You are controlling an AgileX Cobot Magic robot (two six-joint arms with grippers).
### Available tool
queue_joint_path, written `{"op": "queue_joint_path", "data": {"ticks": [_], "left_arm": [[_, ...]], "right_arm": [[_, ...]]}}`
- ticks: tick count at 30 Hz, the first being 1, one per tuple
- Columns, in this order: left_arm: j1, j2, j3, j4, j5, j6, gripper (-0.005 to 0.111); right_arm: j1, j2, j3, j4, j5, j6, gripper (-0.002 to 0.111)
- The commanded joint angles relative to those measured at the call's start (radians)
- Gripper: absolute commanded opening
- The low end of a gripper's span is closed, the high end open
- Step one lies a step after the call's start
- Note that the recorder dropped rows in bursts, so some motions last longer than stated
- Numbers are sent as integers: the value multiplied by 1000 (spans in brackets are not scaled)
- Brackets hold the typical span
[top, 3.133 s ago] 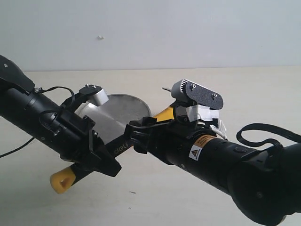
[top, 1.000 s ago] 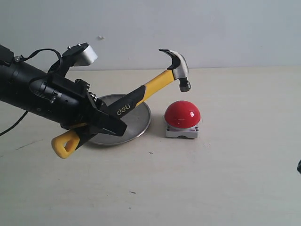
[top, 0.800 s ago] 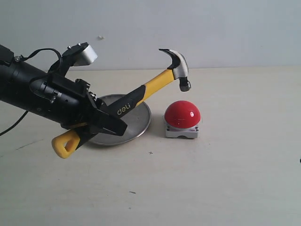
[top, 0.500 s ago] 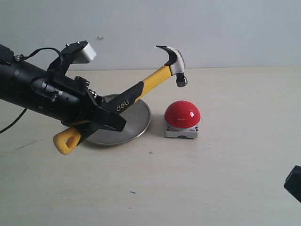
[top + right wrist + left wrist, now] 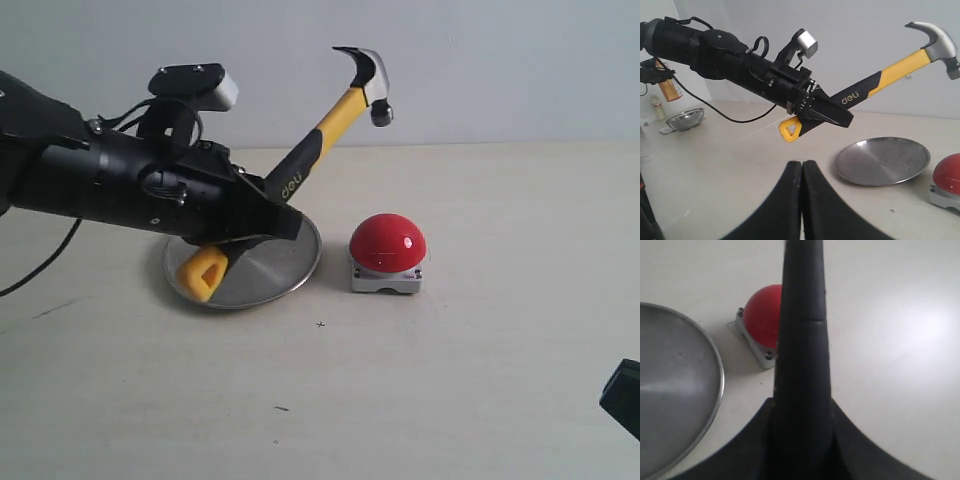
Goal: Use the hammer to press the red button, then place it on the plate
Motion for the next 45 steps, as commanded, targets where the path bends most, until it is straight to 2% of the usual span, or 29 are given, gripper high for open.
{"op": "queue_joint_path", "data": {"ticks": [1, 8, 14, 27, 35, 42, 45], "left_arm": [[-75, -19, 0, -39, -156, -49, 0], [-175, 21, 0, -39, -164, -93, 0], [-252, 73, 0, -50, -302, -121, 0], [-262, 136, 26, -120, -415, -149, 0], [-262, 140, 26, -134, -400, -145, 0], [-312, 140, 26, -147, -445, -145, 0], [-314, 140, 26, -154, -428, -147, 0]], "right_arm": [[0, -5, 4, 0, 0, -4, 0], [0, -5, 4, 0, 0, -4, 0], [0, -5, 4, 0, 0, -4, 0], [0, -5, 4, 0, 19, -4, 0], [0, -5, 4, -2, 21, -4, 0], [0, -5, 4, -2, 21, -4, 0], [0, -5, 4, -2, 21, -4, 0]]}}
